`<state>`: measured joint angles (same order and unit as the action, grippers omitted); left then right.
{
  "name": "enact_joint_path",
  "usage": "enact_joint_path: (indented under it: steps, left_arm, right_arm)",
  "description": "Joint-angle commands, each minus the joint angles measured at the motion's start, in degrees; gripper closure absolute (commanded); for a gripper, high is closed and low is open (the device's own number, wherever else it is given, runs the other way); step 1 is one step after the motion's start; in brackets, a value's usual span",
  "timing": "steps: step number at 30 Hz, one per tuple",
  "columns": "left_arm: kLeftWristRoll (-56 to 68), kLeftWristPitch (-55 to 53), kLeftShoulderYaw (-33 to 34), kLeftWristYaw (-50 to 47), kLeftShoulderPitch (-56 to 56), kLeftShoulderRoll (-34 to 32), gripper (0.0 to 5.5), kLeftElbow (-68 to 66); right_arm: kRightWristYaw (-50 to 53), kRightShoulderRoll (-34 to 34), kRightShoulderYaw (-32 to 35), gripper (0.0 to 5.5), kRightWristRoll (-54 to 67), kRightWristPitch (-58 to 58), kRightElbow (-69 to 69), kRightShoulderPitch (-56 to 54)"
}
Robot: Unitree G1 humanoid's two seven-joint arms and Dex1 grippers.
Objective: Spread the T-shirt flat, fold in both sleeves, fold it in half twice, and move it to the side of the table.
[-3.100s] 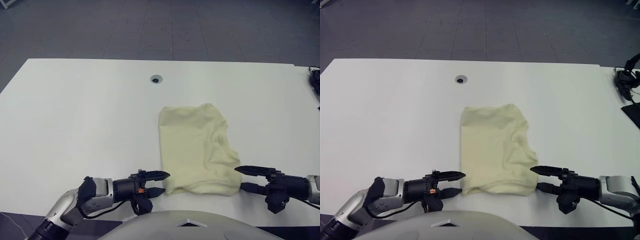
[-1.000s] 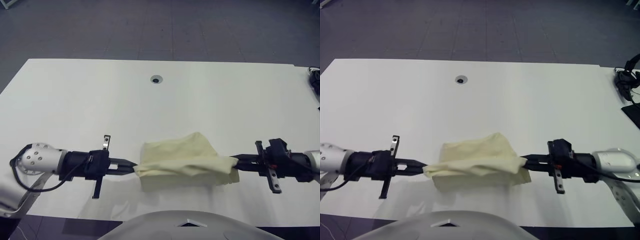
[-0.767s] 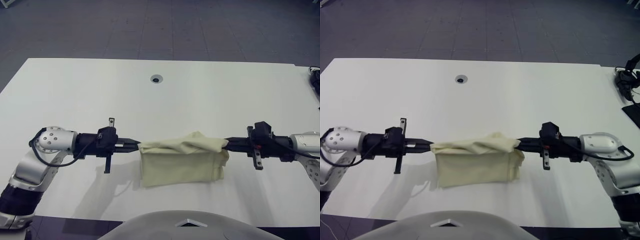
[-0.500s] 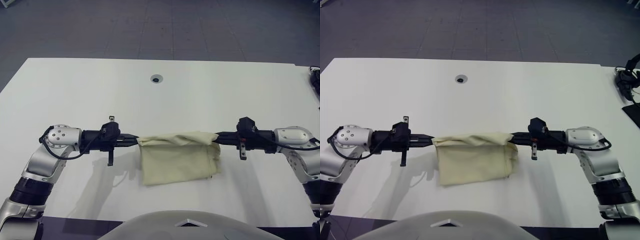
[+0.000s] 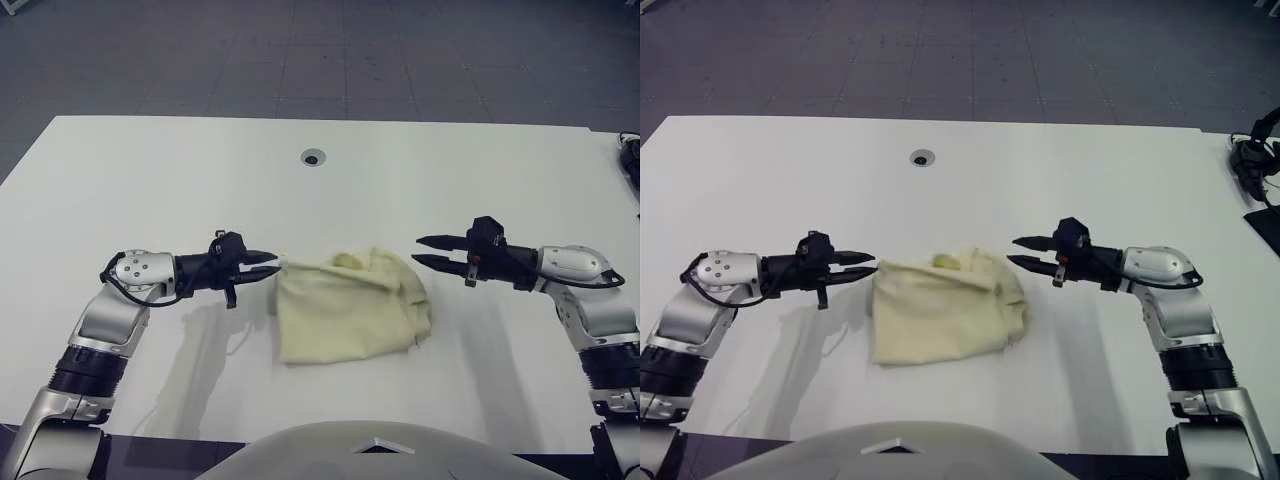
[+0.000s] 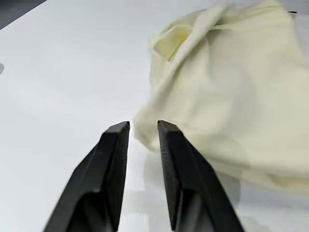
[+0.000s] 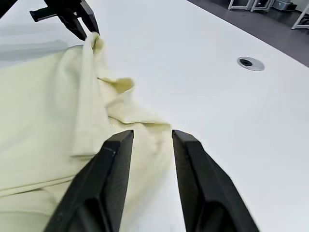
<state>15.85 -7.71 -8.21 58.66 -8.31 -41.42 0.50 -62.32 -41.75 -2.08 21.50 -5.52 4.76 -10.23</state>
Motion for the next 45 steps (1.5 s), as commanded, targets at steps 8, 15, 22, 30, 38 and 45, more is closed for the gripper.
enact_joint_path:
  steps: [8,15,22,30,38,45]
  left_arm:
    - [-4.7,-5.4,9.8,-21.3,-1.7,6.1,2.50,-6.8]
    - [1.6,-2.9,19.1,-25.7,1.2,9.6,1.32,3.2]
    - [1.5,-1.6,23.0,-32.7,4.9,13.5,0.18,8.9]
    - [2.0,-1.1,20.6,-35.2,9.7,19.0,0.13,14.9]
    - [2.9,-1.4,22.0,-35.6,12.2,19.8,0.13,17.8]
    - [3.0,-2.7,21.6,-38.6,17.1,22.5,0.13,25.0]
  right_arm:
    - [3.8,3.6,0.1,2.08,-3.3,7.8,-5.8,0.1]
    - [2.9,7.1,-5.8,0.95,-5.0,7.4,-9.2,-1.4]
    - [3.3,11.5,-20.2,0.10,-22.1,11.3,2.0,-9.5]
    - [7.6,19.1,-27.6,0.10,-33.1,16.0,17.8,-19.1]
    - [17.2,9.1,-24.8,0.10,-39.7,16.1,22.7,-14.2]
    - [23.0,0.1,-5.5,0.10,-28.7,-2.4,6.7,5.5]
